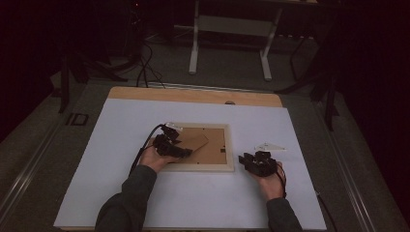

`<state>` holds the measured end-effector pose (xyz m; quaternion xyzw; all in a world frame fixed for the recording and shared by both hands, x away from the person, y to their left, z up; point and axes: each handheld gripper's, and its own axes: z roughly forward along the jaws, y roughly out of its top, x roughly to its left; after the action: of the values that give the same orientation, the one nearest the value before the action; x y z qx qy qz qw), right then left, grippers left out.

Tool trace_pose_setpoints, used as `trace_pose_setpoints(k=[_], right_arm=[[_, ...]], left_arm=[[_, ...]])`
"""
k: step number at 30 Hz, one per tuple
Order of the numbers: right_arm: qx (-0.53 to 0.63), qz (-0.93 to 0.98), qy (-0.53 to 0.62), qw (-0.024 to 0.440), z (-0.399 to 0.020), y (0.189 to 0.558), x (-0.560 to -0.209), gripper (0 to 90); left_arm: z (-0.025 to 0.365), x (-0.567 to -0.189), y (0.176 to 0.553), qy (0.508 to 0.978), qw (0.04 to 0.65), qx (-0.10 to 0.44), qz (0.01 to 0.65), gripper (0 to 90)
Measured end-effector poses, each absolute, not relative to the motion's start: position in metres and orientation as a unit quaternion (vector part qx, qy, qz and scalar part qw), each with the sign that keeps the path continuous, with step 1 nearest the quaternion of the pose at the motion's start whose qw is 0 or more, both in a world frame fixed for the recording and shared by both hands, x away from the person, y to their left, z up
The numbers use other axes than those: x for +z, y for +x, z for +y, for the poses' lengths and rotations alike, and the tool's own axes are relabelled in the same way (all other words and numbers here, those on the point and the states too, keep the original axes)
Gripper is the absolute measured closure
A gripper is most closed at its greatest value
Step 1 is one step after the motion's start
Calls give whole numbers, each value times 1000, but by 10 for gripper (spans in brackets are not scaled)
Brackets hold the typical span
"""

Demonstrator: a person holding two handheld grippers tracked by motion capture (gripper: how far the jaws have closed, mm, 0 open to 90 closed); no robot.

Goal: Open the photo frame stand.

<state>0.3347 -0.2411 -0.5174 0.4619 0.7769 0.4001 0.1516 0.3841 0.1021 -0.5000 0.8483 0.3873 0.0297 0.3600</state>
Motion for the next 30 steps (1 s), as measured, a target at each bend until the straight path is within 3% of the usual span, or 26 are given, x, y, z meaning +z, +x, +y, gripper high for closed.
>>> trace_pose_setpoints(k=[30], right_arm=[[398,786,450,146,-244,359,-491,668]], left_arm=[[95,-492,375,853,357,74,372,401]])
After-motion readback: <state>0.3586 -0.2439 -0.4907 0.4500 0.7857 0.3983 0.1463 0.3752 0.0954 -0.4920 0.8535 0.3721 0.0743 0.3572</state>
